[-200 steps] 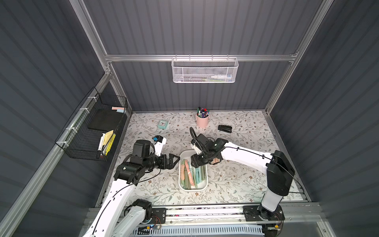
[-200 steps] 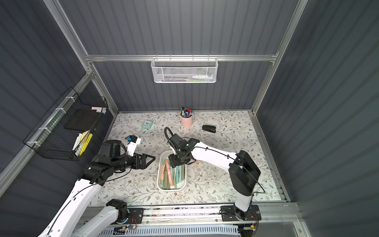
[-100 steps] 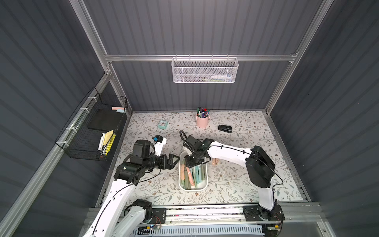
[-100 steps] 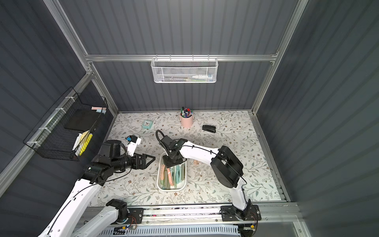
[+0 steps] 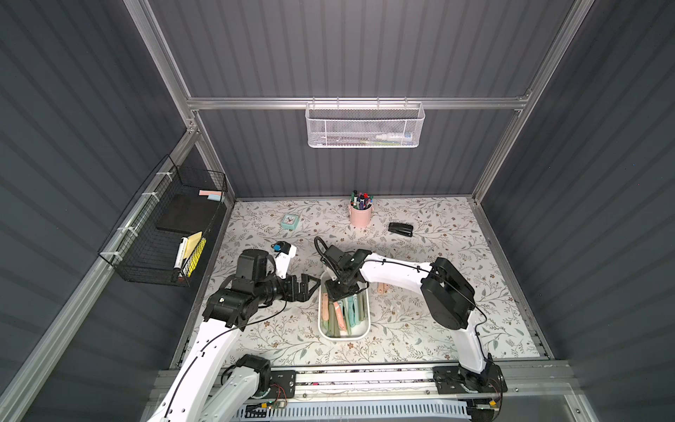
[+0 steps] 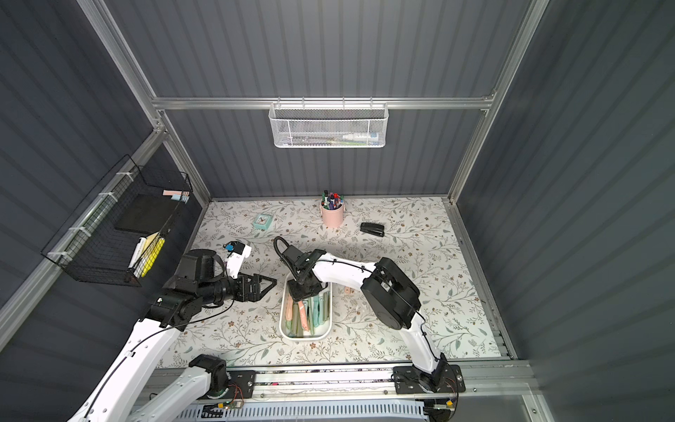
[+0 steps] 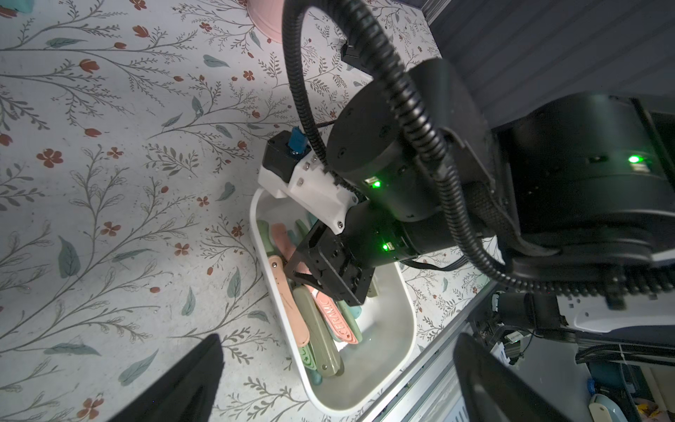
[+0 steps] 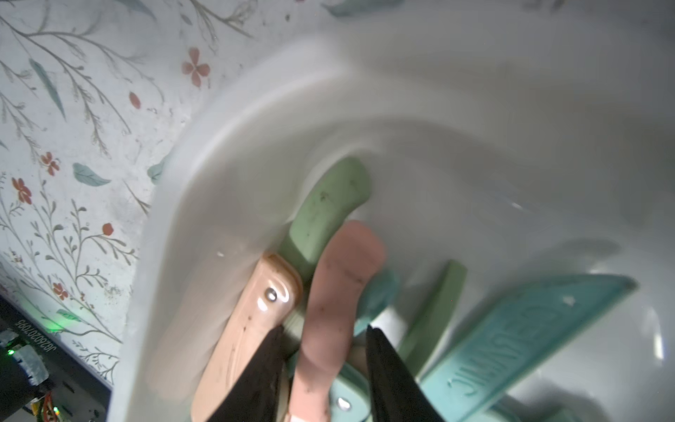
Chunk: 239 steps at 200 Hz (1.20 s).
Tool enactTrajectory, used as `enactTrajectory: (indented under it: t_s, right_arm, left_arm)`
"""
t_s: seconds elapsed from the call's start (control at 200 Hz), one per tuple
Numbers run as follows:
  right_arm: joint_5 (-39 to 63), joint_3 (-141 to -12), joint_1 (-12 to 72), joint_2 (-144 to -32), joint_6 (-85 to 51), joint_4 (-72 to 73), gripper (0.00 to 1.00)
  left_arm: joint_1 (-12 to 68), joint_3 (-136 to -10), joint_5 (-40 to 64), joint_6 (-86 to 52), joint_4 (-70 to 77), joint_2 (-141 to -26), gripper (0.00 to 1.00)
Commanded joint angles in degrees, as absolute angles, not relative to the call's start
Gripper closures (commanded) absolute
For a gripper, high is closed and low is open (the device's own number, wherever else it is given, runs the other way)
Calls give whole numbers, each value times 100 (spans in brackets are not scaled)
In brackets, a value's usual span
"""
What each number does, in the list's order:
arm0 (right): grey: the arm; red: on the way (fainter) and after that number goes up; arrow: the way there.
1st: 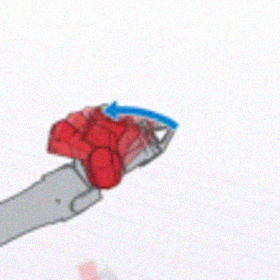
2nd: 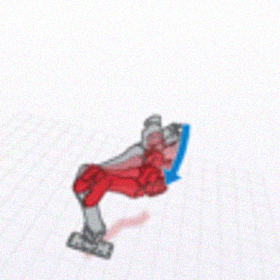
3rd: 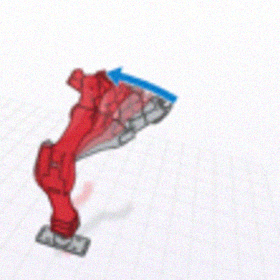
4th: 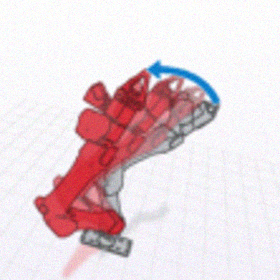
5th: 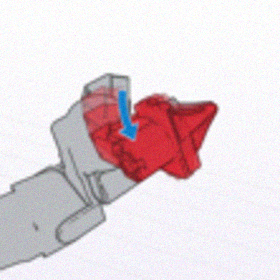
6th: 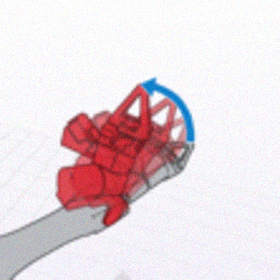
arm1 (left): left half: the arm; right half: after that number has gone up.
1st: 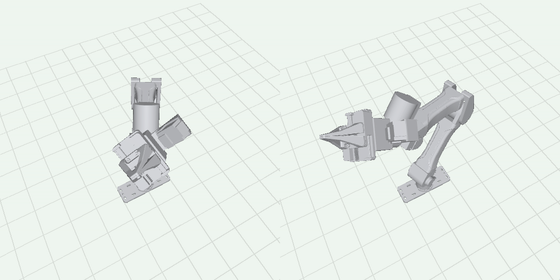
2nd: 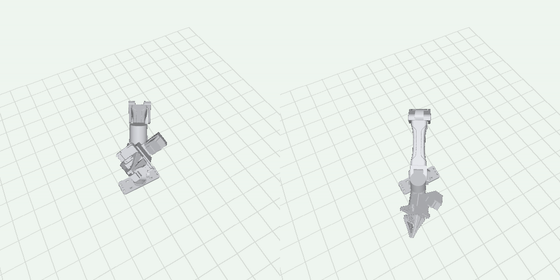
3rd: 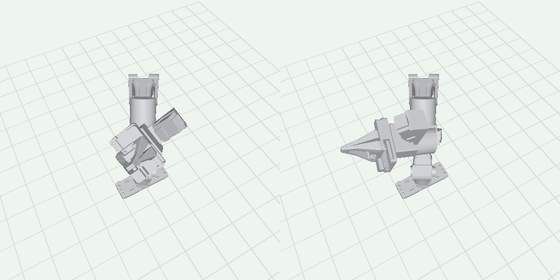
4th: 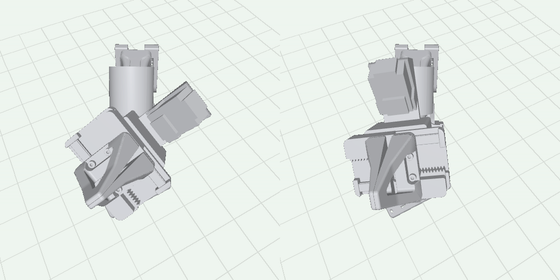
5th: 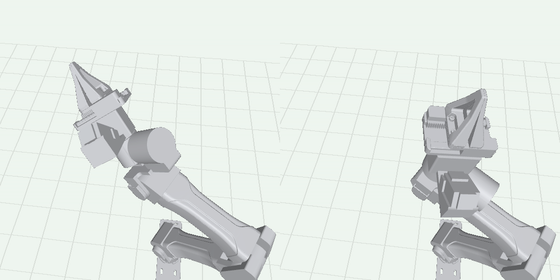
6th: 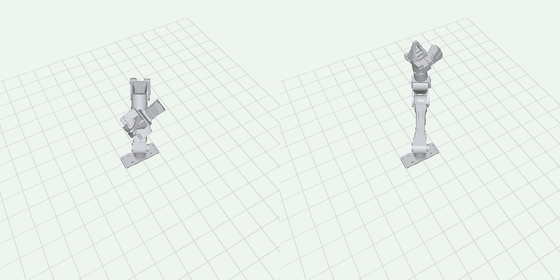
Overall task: Take the fruit knife out of the storage box
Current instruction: Pick up the fruit knife from the storage box.
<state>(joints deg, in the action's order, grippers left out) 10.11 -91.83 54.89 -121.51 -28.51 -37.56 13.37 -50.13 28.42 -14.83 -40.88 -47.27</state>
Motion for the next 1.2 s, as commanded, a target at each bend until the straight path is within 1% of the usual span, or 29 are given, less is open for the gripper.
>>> enactTrajectory:
  t_s: [0.0,0.135,0.245,0.615,0.66,0.745,0.816,0.971,1.191]
  right_arm:
    - [987,-9358,5528,-12277,-2936,-3839,59]
    - [940,-9421,5526,-12342,-2925,-3882,62]
    - [915,-9430,5528,-12342,-2922,-3893,68]
    - [877,-9374,5527,-12262,-2895,-3938,78]
    - [899,-9370,5528,-12259,-2893,-3937,77]
    - [1029,-9366,5528,-12297,-2904,-3909,64]
    - [1087,-9360,5528,-12347,-2902,-3911,59]
    - [1131,-9354,5527,-12443,-2907,-3951,60]
    - [1193,-9376,5528,-12507,-2903,-3964,72]
  left_arm:
    - [1380,-4964,2919,-1424,-4139,-4654,1]
    - [1380,-4955,2925,-1420,-4140,-4653,1]
    - [1380,-4963,2927,-1415,-4138,-4672,1]
    - [1380,-4953,2927,-1430,-4144,-4672,1]
    - [1380,-4959,2927,-1423,-4148,-4669,1]
    - [1380,-4951,2926,-1426,-4148,-4684,1]
    - [1380,-4953,2923,-1424,-4146,-4678,1]
    - [1380,-4953,2909,-1424,-4148,-4665,1]
    - [1380,-4951,2905,-1424,-4148,-4676,1]
